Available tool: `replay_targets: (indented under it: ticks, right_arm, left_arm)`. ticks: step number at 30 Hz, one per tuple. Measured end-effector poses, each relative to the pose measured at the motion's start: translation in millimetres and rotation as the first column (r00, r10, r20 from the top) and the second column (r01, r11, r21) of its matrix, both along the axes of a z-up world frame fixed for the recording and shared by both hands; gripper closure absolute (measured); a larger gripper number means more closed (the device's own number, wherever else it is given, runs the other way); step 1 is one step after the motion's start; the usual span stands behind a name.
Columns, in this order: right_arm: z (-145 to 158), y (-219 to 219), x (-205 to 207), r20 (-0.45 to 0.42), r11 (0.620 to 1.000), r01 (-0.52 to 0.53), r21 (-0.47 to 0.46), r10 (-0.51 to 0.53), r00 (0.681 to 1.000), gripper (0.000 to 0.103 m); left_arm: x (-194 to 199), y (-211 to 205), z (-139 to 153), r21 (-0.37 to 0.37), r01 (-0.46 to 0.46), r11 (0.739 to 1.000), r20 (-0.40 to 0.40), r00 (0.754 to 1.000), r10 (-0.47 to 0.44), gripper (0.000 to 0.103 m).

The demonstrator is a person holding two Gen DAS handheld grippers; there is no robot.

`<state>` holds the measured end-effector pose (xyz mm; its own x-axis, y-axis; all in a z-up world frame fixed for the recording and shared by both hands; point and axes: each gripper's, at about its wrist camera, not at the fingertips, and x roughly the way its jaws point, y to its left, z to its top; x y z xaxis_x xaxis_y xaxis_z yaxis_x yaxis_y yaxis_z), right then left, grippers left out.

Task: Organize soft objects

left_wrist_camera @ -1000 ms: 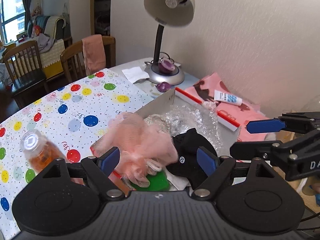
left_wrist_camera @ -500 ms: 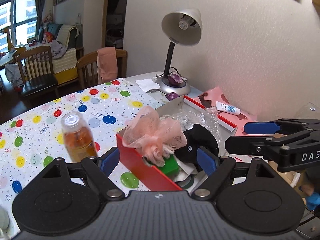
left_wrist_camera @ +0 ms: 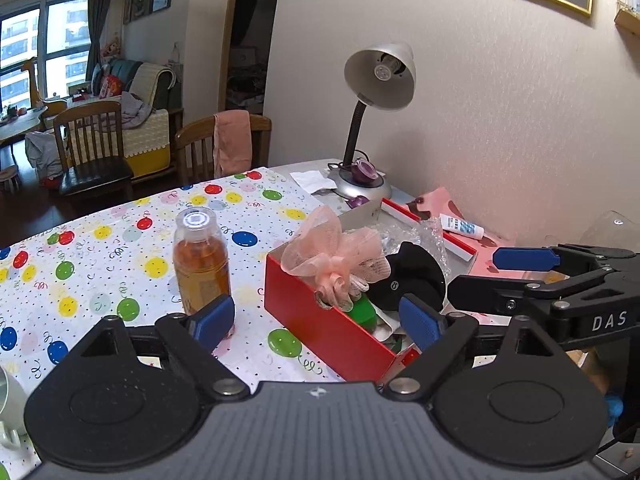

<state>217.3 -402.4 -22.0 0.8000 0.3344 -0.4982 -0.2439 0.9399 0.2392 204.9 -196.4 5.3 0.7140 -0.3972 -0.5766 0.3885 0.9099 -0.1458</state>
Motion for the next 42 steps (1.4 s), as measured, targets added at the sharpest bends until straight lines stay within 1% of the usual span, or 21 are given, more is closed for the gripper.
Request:
replay_targets:
  ticks: [4, 7, 10, 15, 21, 27, 31, 39, 42]
  right_arm:
    - [-2, 9, -7, 0.02, 1.0, 0.015, -0.014, -0.015, 1.0, 0.0]
    - [-4, 11, -10, 0.02, 1.0, 0.03, -0.01, -0.03, 0.999, 0.0]
    - [-7, 11, -10, 0.022, 0.999, 0.043, -0.009, -0.043, 0.999, 0.0]
    - [-9, 15, -11, 0.023, 0.999, 0.044, -0.012, -0.043, 0.999, 0.0]
    - [-11, 25, -15, 0.033, 1.0, 0.023, -0.005, -0.023, 0.999, 0.0]
    - [-9, 33, -18, 0.045, 1.0, 0.008, -0.007, -0.008, 0.999, 0.0]
    - [-8, 37, -19, 0.047, 1.0, -0.002, -0.007, 0.003, 0.999, 0.0]
    - [-7, 42, -18, 0.053, 1.0, -0.016, -0.012, 0.016, 0.998, 0.0]
    - [-6, 43, -18, 0.055, 1.0, -0.015, -0.011, 0.015, 0.998, 0.0]
  left_arm:
    - [-7, 8, 1, -0.013, -0.015, 1.0, 0.018, 1.0, 0.015, 0.012]
    - [-14, 15, 2, -0.021, -0.023, 0.999, 0.039, 0.999, 0.024, 0.0]
    - [-21, 19, 5, -0.031, -0.027, 0.999, 0.064, 0.997, 0.029, 0.0]
    - [-27, 25, 5, -0.02, -0.039, 0.999, 0.077, 0.996, 0.04, 0.0]
    - [-35, 35, 8, -0.045, -0.056, 0.997, 0.092, 0.994, 0.06, 0.0]
    - [-43, 40, 9, -0.034, -0.082, 0.996, 0.114, 0.99, 0.085, 0.0]
    - [-45, 42, 9, -0.02, -0.095, 0.995, 0.117, 0.988, 0.097, 0.0]
    - [-49, 48, 10, -0.049, -0.101, 0.994, 0.121, 0.987, 0.107, 0.0]
    - [-50, 49, 11, -0.043, -0.109, 0.993, 0.13, 0.985, 0.114, 0.0]
